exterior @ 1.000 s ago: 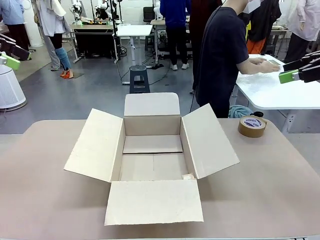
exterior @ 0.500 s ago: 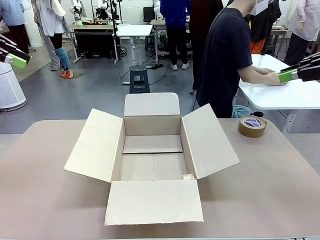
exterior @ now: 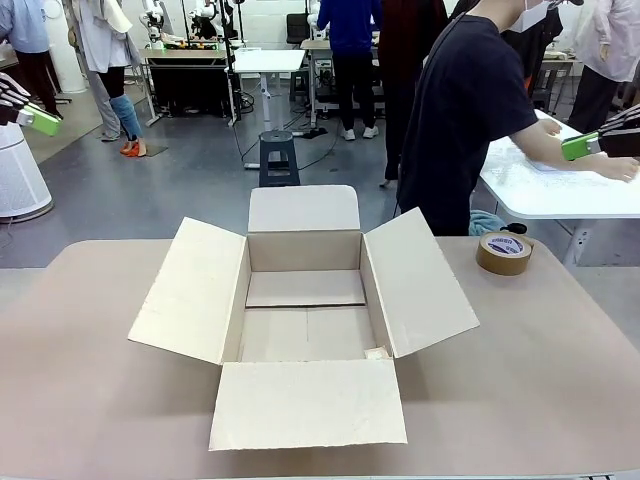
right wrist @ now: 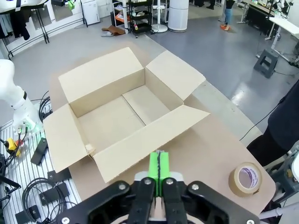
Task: Wrap the clocks to prevent damage.
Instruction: Open the side flaps of the Package Box.
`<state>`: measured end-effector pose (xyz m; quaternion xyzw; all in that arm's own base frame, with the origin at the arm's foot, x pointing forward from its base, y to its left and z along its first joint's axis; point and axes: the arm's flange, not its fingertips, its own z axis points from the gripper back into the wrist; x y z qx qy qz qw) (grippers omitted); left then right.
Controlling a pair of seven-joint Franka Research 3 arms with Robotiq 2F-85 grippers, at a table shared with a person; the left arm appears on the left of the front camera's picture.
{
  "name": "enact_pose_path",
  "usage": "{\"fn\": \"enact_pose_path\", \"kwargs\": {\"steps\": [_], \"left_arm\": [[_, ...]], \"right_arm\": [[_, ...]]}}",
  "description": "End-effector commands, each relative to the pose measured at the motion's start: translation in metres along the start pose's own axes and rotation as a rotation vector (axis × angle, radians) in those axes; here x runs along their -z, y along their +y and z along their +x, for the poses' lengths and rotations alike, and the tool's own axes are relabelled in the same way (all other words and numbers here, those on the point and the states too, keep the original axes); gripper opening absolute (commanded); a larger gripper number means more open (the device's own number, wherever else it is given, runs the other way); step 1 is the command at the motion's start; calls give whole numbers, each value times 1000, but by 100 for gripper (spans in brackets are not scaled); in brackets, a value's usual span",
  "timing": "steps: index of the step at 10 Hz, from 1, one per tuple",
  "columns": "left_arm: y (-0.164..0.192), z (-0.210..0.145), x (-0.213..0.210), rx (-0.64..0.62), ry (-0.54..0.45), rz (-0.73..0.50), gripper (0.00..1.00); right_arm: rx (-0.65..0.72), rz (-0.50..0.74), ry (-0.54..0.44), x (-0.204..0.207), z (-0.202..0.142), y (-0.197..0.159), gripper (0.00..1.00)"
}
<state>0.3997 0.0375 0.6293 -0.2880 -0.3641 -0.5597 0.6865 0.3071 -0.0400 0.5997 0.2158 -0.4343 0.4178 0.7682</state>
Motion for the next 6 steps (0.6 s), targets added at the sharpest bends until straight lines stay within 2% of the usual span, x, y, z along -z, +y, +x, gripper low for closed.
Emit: {"fn": "enact_pose_path", "kwargs": {"steps": [1, 2, 3, 6], "left_arm": [[3, -1, 3, 10, -22, -1, 0], [0, -2, 5, 33, -9, -9, 0], [0, -1, 0, -2, 1, 0, 0], [1, 0, 1, -1, 5, -1, 0]], "right_arm": [[-15, 2, 5, 0, 0, -1, 0], [-7, -38, 15, 0, 0, 0, 0], [-1, -2, 3, 0, 0, 0, 0], [1, -17, 10, -3, 0, 1, 1]]}}
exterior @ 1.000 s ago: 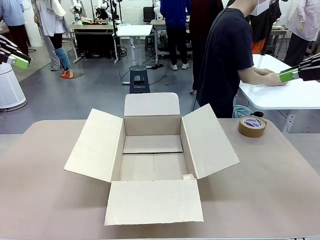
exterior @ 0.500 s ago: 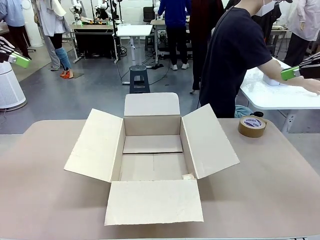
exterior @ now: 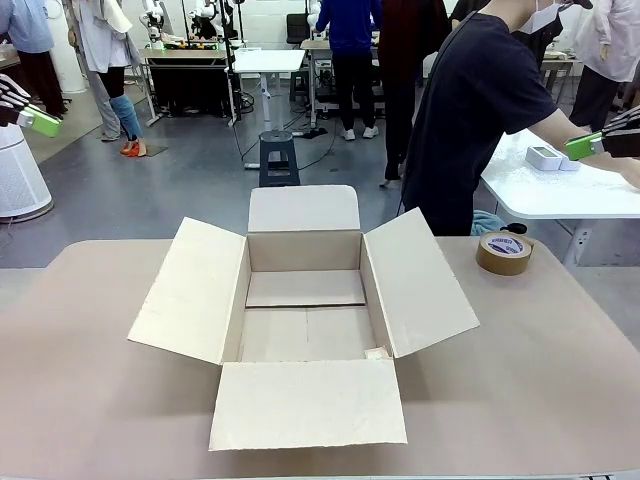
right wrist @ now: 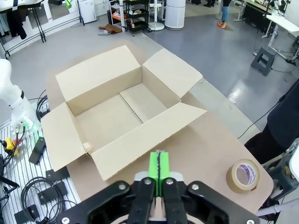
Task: Wrap the clocks to prevent damage.
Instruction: Open the side flaps of the Package Box.
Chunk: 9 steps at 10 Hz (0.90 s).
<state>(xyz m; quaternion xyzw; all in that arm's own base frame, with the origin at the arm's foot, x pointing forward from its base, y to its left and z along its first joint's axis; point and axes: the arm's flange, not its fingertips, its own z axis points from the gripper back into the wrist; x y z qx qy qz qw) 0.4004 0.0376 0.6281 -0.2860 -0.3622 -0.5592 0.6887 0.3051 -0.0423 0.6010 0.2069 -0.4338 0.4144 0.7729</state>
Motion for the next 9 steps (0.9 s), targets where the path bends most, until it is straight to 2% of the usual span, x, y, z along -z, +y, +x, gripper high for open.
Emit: {"fn": "enact_pose_path", "kwargs": {"steps": [1, 4, 5, 6, 8, 9], "left_arm": [[-3, 19, 9, -14, 58, -7, 0], [-25, 99, 75, -182, 394, -37, 0], [-33, 112, 101, -254, 507, -32, 0], [-39, 116, 127, -318, 612, -6, 0], [-50, 110, 173, -417, 711, -11, 0], [-54, 101, 190, -457, 741, -6, 0]], "right_arm": [[50, -34, 25, 13, 24, 12, 1], [170, -110, 262, 93, 97, 79, 1], [222, -113, 328, 119, 109, 96, 1], [293, -139, 405, 144, 112, 105, 1], [372, -166, 580, 185, 103, 116, 1], [385, -178, 629, 196, 99, 120, 1]]}}
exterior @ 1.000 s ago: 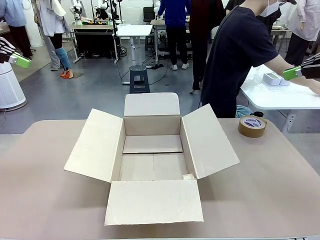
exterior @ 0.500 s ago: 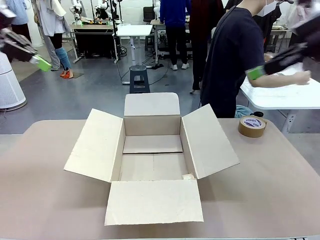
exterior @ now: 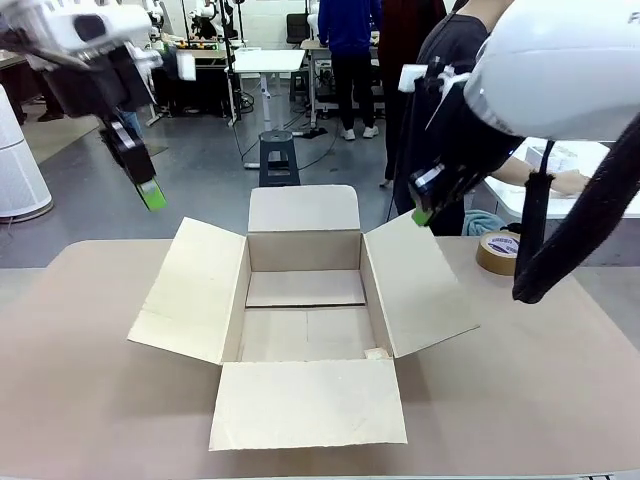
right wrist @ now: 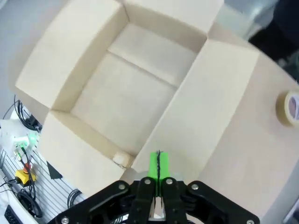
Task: Wrap the clocks to prevent damage.
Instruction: Open the side flaps of the Package Box.
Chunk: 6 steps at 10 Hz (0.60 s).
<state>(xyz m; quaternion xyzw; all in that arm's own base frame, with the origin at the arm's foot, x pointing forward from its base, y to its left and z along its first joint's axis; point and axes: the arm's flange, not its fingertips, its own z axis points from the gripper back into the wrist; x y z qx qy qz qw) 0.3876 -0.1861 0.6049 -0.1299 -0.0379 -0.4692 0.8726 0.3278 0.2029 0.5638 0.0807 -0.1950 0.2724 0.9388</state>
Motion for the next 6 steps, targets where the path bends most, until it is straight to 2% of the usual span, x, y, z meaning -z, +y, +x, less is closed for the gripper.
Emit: {"fn": "enact_pose_path", "kwargs": {"steps": [1, 2, 3, 6], "left_arm": [[6, 0, 14, -67, 28, -30, 0], [10, -4, 12, -56, 15, 3, 0], [2, 4, 16, -34, 27, -26, 0], [2, 4, 16, -34, 27, -26, 0]], "right_arm": [[29, -18, 80, -1, 10, -1, 1], [-74, -19, 109, -4, 6, -8, 1], [18, -7, 51, 9, 1, -2, 1], [18, -7, 51, 9, 1, -2, 1]]}}
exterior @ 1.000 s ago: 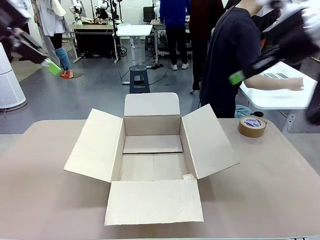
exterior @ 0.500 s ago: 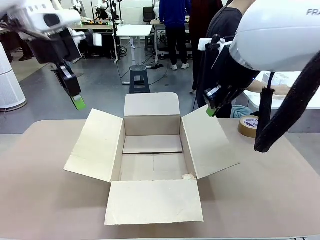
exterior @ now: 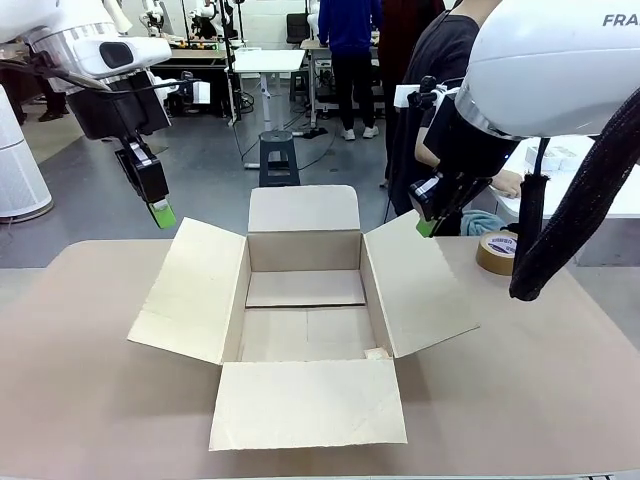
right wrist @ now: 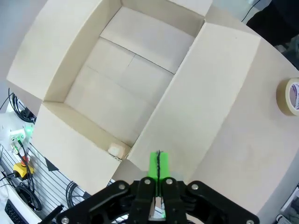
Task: Wrap the clocks to prevent damage.
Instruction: Open the side flaps of the Package Box.
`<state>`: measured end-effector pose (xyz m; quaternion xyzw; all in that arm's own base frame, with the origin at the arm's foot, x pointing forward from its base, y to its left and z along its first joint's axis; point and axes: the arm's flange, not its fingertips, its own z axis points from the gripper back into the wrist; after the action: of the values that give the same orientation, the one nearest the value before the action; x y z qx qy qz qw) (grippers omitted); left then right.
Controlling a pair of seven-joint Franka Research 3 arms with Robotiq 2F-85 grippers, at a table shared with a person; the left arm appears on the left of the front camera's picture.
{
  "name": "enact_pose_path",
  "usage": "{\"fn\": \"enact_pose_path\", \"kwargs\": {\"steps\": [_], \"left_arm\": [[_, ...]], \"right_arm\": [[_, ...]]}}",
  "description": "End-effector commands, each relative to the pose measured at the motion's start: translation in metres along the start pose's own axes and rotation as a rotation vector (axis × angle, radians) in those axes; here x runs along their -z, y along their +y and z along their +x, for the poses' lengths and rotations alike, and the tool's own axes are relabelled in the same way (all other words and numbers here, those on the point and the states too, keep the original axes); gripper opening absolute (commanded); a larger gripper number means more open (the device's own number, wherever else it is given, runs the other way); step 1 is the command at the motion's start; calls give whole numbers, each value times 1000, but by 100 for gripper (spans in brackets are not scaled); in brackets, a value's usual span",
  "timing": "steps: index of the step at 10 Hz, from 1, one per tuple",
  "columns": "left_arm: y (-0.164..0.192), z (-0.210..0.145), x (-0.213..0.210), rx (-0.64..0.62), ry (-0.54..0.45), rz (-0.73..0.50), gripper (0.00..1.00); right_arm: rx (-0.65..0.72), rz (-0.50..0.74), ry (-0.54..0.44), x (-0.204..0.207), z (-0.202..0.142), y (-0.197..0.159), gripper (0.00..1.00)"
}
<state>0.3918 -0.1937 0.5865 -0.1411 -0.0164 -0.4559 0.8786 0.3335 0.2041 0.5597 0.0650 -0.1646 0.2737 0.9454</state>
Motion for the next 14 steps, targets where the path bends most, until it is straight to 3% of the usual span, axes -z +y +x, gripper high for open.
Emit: {"fn": "enact_pose_path", "kwargs": {"steps": [1, 2, 4, 6, 9, 14], "left_arm": [[1, 0, 0, -3, 1, 0, 0], [-7, 12, 15, -250, -24, 230, 0], [-41, 32, 37, -414, -37, 488, 0], [-46, 41, 66, -493, 1, 617, 0], [-34, 42, 113, -564, 144, 669, 0], [-5, 30, 134, -665, 41, 544, 0]], "right_arm": [[1, 1, 3, 1, 0, 0, 1], [150, -93, 26, 11, -1, 10, 1], [343, -245, 56, 30, 0, 28, 1], [406, -259, 92, 62, 4, 24, 1], [435, -232, 99, 98, 3, 7, 1], [462, -256, 71, 139, -11, -20, 1]]}}
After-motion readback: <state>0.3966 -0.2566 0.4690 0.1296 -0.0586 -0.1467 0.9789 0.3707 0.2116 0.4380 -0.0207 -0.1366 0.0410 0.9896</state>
